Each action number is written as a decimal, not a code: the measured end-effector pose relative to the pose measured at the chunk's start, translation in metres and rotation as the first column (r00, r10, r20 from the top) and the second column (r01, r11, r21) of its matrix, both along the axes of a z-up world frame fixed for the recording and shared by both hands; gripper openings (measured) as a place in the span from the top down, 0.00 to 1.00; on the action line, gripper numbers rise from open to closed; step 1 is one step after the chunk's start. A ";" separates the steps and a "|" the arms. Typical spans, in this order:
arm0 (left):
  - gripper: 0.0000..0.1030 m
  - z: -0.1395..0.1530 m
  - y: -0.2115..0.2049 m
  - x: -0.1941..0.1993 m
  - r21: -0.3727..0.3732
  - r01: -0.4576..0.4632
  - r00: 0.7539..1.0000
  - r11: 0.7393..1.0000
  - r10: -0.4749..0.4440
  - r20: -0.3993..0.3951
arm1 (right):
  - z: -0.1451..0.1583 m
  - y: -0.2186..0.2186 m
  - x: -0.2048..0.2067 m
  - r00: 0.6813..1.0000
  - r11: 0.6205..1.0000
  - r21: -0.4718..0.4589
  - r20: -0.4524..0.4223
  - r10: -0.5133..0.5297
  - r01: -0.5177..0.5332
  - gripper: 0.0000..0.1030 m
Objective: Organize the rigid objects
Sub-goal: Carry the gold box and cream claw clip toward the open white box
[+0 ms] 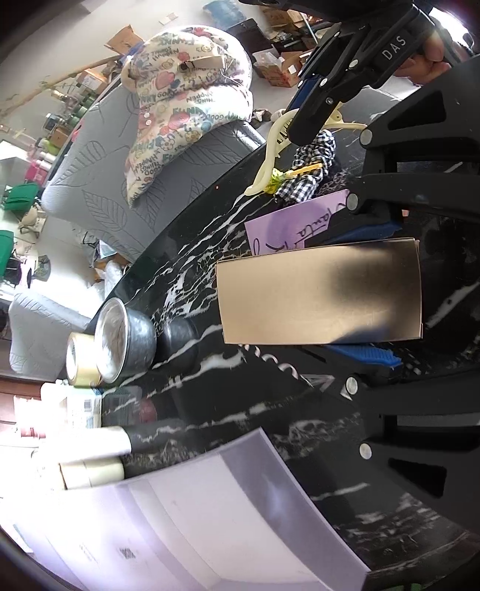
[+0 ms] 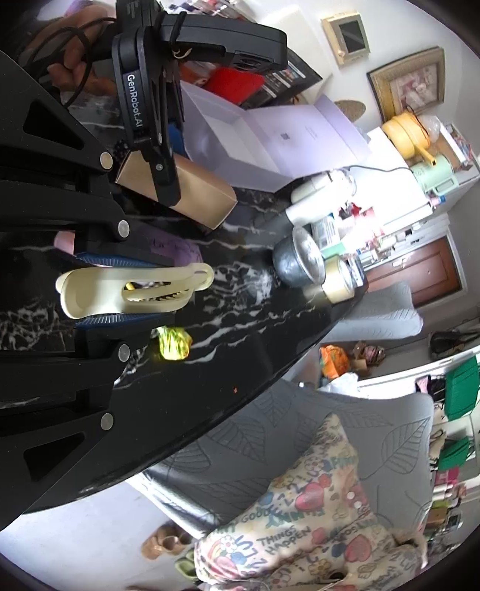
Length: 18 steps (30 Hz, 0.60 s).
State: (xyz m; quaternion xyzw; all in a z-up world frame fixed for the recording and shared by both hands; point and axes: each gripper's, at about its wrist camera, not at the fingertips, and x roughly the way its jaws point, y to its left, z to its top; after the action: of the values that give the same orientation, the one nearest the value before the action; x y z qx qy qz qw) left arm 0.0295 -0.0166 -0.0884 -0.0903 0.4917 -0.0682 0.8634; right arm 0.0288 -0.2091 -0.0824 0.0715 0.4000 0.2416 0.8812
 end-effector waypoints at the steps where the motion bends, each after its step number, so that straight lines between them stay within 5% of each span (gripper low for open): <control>1: 0.56 0.002 0.002 -0.004 0.004 -0.007 1.000 1.000 0.007 0.006 | 0.002 0.002 -0.002 1.000 1.000 0.000 0.005 0.006 -0.006 0.79; 18: 0.56 0.017 0.040 -0.071 0.042 -0.168 0.985 0.985 0.166 0.046 | 0.013 0.051 -0.038 0.982 0.983 -0.007 0.046 0.182 -0.182 0.79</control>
State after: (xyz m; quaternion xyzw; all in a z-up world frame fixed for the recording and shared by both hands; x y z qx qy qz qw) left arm -0.0419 0.0236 -0.0712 -0.1101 0.4656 0.0135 0.8780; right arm -0.0091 -0.1579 -0.0693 0.0278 0.3848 0.3219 0.8646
